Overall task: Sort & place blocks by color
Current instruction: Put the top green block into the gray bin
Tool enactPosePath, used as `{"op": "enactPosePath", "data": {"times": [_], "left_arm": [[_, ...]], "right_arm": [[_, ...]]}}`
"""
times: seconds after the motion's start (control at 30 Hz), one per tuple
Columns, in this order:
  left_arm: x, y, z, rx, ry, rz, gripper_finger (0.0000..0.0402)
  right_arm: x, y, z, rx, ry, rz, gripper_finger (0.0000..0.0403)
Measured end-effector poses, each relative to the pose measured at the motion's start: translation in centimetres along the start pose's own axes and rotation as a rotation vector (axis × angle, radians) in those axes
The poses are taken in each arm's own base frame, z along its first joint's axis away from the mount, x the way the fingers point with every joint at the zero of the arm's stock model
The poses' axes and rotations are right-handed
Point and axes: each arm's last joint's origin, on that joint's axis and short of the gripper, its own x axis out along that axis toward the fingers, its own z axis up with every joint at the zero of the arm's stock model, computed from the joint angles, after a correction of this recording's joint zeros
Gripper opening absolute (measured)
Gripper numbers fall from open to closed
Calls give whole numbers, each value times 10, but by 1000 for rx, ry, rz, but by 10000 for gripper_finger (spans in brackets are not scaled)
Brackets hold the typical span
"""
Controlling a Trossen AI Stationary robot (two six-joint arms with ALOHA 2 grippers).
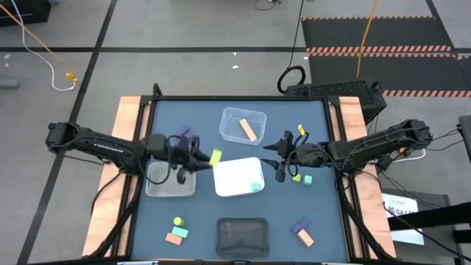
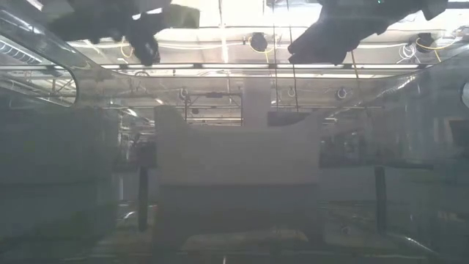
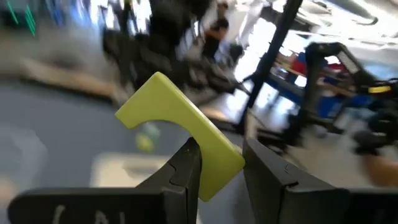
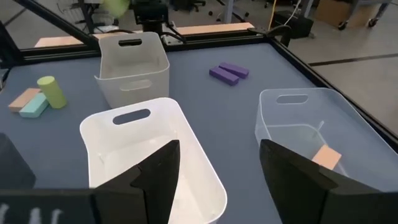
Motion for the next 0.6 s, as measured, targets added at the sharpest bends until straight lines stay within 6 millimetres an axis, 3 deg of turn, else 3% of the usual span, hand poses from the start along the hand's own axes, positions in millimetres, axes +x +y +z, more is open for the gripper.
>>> {"op": "enactPosePath", "data": {"times": [0.27, 0.47, 0.6], "left_arm": [[-10, -26, -30, -344, 317, -7, 94], [-31, -29, -41, -543, 470, 160, 94], [-45, -29, -42, -600, 516, 223, 94]], "right_arm": [[1, -1, -11, -12, 29, -4, 215], [2, -5, -32, -33, 81, -13, 215], [3, -5, -34, -17, 42, -6, 215]]}}
